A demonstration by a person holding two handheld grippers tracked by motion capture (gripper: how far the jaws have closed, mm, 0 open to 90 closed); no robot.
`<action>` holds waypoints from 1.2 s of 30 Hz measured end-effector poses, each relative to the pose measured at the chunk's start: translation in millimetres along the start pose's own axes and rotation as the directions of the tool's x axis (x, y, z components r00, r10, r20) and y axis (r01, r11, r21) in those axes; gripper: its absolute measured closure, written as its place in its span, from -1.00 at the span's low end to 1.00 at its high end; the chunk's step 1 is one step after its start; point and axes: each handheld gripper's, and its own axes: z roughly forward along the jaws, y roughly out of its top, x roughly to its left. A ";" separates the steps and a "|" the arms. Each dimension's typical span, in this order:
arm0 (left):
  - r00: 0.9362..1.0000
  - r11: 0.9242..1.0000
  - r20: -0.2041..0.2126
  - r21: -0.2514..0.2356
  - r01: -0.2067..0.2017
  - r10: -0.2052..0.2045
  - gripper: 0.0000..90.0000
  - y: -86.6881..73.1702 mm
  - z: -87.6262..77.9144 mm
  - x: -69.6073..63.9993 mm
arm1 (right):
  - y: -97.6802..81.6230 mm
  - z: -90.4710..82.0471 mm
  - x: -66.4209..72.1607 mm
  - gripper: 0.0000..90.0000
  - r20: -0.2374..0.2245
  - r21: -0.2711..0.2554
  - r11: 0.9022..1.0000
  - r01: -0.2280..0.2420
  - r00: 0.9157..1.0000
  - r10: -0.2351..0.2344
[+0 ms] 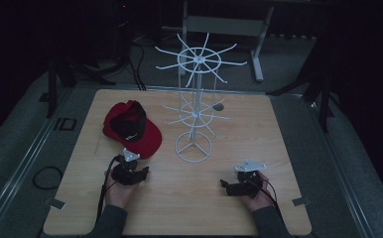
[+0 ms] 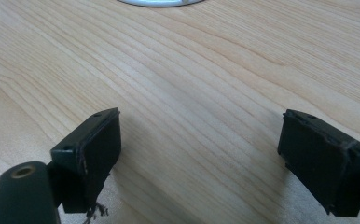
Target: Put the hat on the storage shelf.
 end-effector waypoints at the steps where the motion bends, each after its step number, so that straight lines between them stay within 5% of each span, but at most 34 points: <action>1: 1.000 1.000 0.007 -0.002 0.013 -0.013 0.11 0.5 0.2 -0.1 | 0.0 0.0 0.0 -0.71 0.000 0.000 1.000 0.000 1.000 0.000; 12: 0.999 0.999 0.009 -0.006 0.053 -0.053 0.08 1.0 -3.0 4.6 | 0.0 0.0 0.0 -0.71 0.000 0.000 1.000 0.000 1.000 0.000; 16: 0.994 0.995 0.032 -0.022 0.101 -0.100 0.06 0.5 -7.7 11.2 | 0.0 0.0 0.0 -0.71 0.000 0.000 1.000 -0.001 1.000 0.001; 36: 0.981 0.982 0.068 -0.051 0.184 -0.180 -0.16 20.2 -17.3 30.6 | 0.0 0.0 0.0 -0.71 0.000 0.000 1.000 0.000 1.000 0.000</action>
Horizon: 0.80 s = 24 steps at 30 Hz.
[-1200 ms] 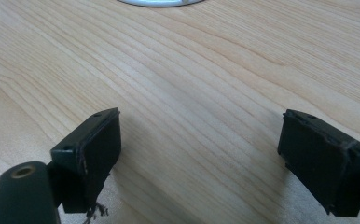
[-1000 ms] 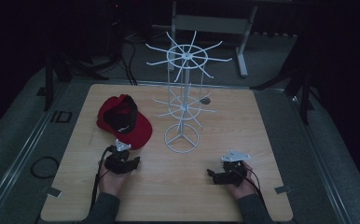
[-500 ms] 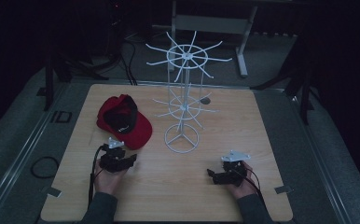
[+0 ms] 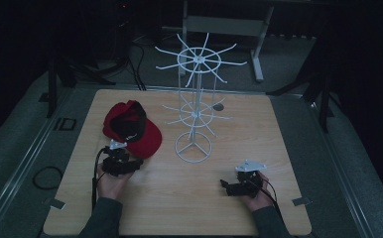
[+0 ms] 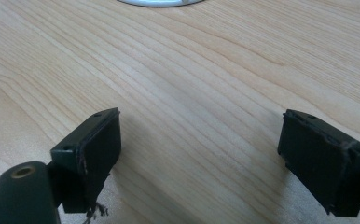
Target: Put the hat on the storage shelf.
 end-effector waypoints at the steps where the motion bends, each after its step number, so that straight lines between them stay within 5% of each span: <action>1: 1.000 1.000 0.000 0.000 0.000 0.000 -0.16 0.0 0.0 0.0 | 0.0 0.0 0.0 -0.71 0.000 0.000 1.000 0.000 1.000 0.000; 8: 0.999 0.999 0.028 -0.004 0.033 -0.033 -0.18 9.8 2.5 5.9 | 0.1 -0.1 0.1 -0.71 0.000 0.002 1.000 -0.001 1.000 0.001; 24: 0.997 0.998 0.024 0.013 0.068 -0.068 -0.12 22.3 17.9 6.3 | 0.1 -0.1 0.1 -0.71 0.000 0.001 1.000 -0.001 1.000 0.001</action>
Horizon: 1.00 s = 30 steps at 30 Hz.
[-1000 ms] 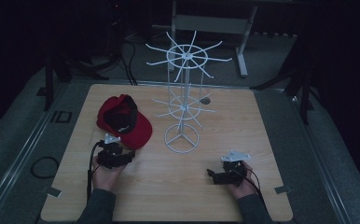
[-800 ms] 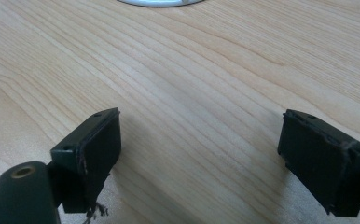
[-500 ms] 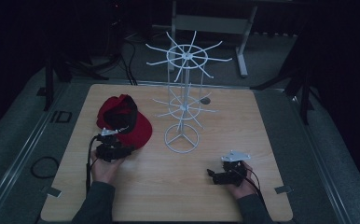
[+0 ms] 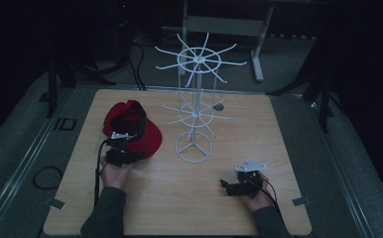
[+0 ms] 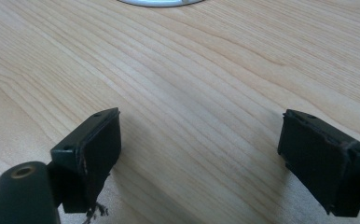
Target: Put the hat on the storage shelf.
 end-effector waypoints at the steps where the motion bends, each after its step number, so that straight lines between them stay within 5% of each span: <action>1: 1.000 1.000 0.000 0.000 0.000 0.000 -0.11 0.0 0.0 0.0 | 0.0 0.0 0.0 -0.71 0.000 0.000 1.000 0.000 1.000 0.000; 10: 0.999 0.999 0.019 0.017 0.046 -0.047 -0.05 2.7 15.9 3.9 | 0.0 -0.1 0.2 -0.71 -0.001 0.001 1.000 -0.002 1.000 0.002; 30: 1.000 1.000 -0.005 0.030 -0.006 0.006 0.39 -0.7 21.7 0.7 | 0.0 0.0 0.1 -0.71 0.000 0.000 1.000 -0.001 1.000 0.001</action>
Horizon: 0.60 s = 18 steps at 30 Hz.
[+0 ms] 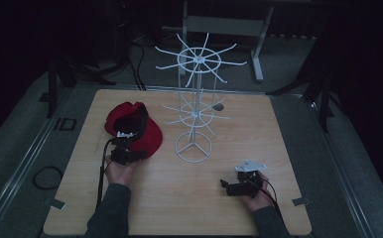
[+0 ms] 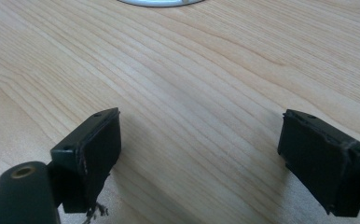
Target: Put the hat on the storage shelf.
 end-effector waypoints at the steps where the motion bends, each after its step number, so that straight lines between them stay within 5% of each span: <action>1: 1.000 1.000 -0.008 -0.008 -0.021 0.020 0.42 -1.2 -1.1 -3.0 | 0.0 0.0 -0.1 -0.71 0.000 0.000 1.000 0.001 1.000 -0.001; 6: 0.999 0.999 -0.023 -0.022 -0.041 0.040 0.50 -3.8 -2.3 -6.1 | 0.0 0.0 -0.1 -0.71 0.000 0.000 1.000 0.001 1.000 -0.001; 12: 1.000 0.999 0.010 -0.037 -0.021 0.021 0.53 -7.7 -4.2 -2.9 | 0.0 0.0 -0.1 -0.71 0.000 0.001 1.000 0.001 1.000 -0.001; 18: 1.000 0.995 0.029 -0.104 0.004 -0.001 0.74 -16.9 -10.7 1.7 | -0.1 0.1 -0.2 -0.71 0.000 -0.001 1.000 0.002 1.000 -0.002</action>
